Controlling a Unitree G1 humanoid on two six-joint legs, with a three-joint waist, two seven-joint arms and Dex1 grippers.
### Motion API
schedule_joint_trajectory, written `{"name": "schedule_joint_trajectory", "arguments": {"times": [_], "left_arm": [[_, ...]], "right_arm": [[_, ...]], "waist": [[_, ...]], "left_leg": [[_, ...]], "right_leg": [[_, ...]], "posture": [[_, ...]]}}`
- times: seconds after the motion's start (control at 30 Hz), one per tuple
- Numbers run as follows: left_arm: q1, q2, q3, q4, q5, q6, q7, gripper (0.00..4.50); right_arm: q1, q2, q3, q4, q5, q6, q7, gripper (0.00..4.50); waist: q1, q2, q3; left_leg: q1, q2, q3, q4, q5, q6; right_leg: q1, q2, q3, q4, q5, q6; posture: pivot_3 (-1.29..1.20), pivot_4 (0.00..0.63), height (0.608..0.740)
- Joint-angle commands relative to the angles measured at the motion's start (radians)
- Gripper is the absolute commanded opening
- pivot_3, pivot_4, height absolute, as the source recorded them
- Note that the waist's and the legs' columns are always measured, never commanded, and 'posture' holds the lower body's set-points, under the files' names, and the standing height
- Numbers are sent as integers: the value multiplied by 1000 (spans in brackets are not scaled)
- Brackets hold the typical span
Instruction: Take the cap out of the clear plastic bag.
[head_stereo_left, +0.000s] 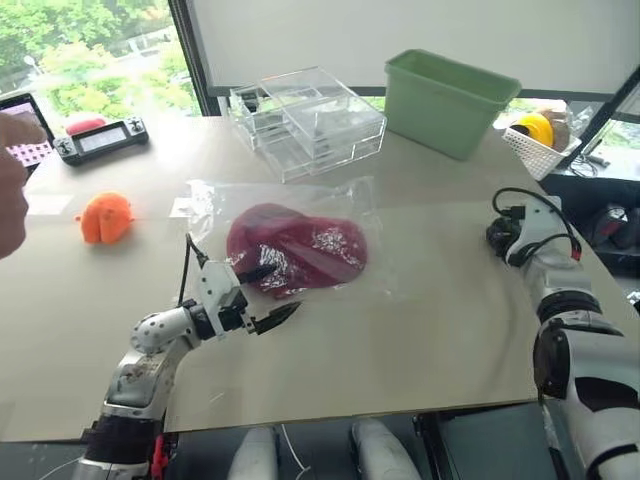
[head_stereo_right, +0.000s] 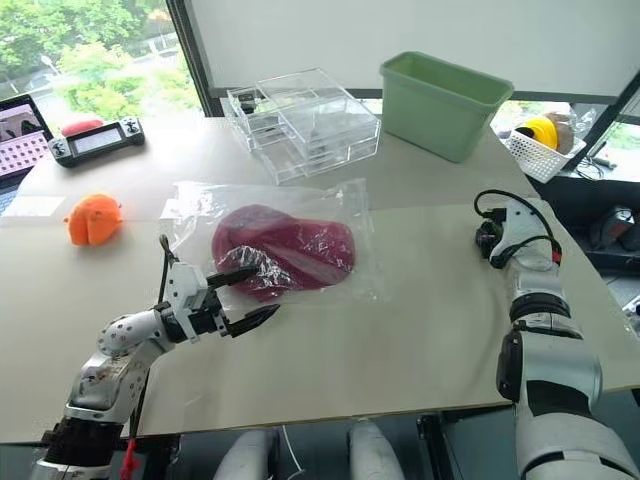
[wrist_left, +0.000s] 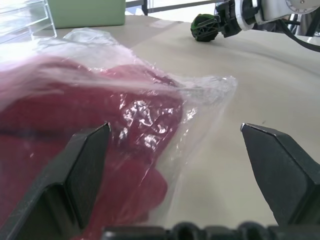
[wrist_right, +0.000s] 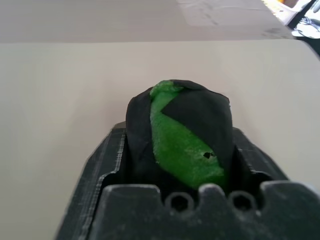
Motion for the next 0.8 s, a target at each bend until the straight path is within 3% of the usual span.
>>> {"name": "schedule_joint_trajectory", "arguments": {"times": [0.03, 0.1, 0.53, 0.8], "left_arm": [[2, 15, 10, -49, -4, 2, 8, 4500], [4, 18, 10, -52, -5, 3, 10, 4500], [-6, 24, -22, -63, 6, -11, -11, 4500], [-7, 23, -35, -57, 16, -25, -18, 4500]], "right_arm": [[-32, -7, -26, 5, 0, -36, -7, 4070], [-38, -6, -30, 5, 1, -41, -1, 4468], [-55, -62, -34, -67, 7, -111, 74, 4468], [124, -123, -108, -498, 144, 10, 256, 4468]], "waist": [[-1, 0, 0], [-2, 0, 0], [0, 1, 1], [4, 2, 1]], "left_leg": [[0, 0, 0, 0, 0, 0], [0, 0, 0, 0, 0, 0], [0, 0, 0, 0, 0, 0], [-1, 0, 0, 0, 0, 0]], "right_leg": [[1, 0, 0, 0, 0, 0], [0, 0, 0, 0, 0, 0], [0, 0, 0, -1, 0, 0], [0, 0, 0, -1, 0, 0]], "posture": [[0, 150, 735], [0, 150, 735], [0, 150, 735], [0, 150, 735]]}}
